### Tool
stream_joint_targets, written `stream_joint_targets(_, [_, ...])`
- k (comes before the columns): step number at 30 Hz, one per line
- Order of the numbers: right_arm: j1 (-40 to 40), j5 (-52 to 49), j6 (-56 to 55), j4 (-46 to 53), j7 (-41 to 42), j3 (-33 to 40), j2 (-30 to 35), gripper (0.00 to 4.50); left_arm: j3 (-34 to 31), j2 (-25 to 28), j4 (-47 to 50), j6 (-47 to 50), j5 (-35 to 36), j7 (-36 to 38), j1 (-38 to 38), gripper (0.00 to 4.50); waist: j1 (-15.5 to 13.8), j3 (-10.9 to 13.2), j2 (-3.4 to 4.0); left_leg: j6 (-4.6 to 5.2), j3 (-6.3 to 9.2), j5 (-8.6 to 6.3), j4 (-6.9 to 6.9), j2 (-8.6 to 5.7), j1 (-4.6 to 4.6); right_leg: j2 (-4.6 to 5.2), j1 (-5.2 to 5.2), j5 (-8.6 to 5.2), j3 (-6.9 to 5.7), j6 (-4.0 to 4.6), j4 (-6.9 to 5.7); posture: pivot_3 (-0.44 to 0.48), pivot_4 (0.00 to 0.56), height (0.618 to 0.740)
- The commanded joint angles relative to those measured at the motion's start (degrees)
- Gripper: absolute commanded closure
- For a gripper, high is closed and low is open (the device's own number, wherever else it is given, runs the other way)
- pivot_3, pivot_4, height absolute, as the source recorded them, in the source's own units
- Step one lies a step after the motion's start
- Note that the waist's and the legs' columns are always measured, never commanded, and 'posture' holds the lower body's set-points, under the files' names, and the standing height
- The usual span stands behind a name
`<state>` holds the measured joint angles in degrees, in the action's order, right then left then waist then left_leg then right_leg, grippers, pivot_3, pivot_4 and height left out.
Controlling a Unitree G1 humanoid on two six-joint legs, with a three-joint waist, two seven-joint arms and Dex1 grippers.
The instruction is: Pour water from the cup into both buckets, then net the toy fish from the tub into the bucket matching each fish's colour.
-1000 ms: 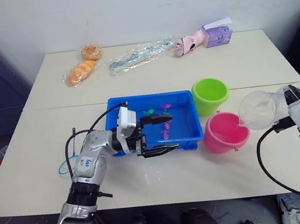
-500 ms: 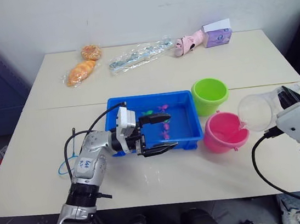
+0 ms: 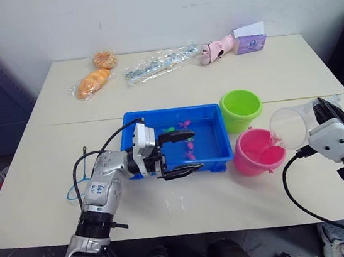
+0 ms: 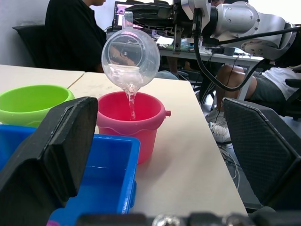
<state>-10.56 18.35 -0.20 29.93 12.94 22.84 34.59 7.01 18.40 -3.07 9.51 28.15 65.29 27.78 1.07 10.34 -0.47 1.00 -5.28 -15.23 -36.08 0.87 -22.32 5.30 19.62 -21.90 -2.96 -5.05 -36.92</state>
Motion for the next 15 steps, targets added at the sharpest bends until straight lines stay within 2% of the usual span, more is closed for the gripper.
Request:
stream_joint_targets(1, [1.72, -6.98, 3.4, 1.94, -1.67, 3.41, -5.37, 4.46, -1.21, 0.47, 1.78, -0.81, 0.09, -0.29, -0.37, 0.0, 0.05, 0.01, -0.01, 0.0, 0.01, 0.01, 0.0, 0.0, 0.0, -0.01, -0.01, 0.0, -0.01, 0.0, 0.0, 0.0, 0.15, 0.74])
stream_joint_targets(7, [6.48, -25.86, 13.67, 4.5, -1.98, 10.43, -13.67, 4.46, -1.96, 1.04, 0.88, -1.09, -0.19, -0.38, 0.07, 0.0, 0.08, 0.01, -0.01, 0.01, 0.02, 0.01, -0.01, 0.0, 0.0, 0.0, -0.01, 0.0, 0.0, 0.0, -0.04, 0.0, 0.15, 0.74])
stream_joint_targets(12, [11.93, -35.66, 23.22, 5.14, -4.58, 15.88, -13.57, 4.46, -3.57, 1.61, 0.02, -1.11, -0.25, -1.09, 0.54, 0.0, 0.41, 0.0, -0.01, 0.04, 0.02, 0.0, 0.01, 0.01, 0.0, 0.02, 0.0, 0.0, 0.01, 0.0, -0.04, 0.0, 0.15, 0.74])
stream_joint_targets(15, [16.38, -36.75, 27.9, 2.82, -4.97, 14.94, -10.26, 4.46, -6.22, 1.16, -1.1, 1.57, 1.01, -4.8, 2.15, 0.0, 0.49, 0.0, -0.01, 0.05, 0.02, 0.0, 0.01, 0.01, 0.0, 0.02, 0.02, 0.0, 0.03, 0.0, -0.06, 0.0, 0.15, 0.74])
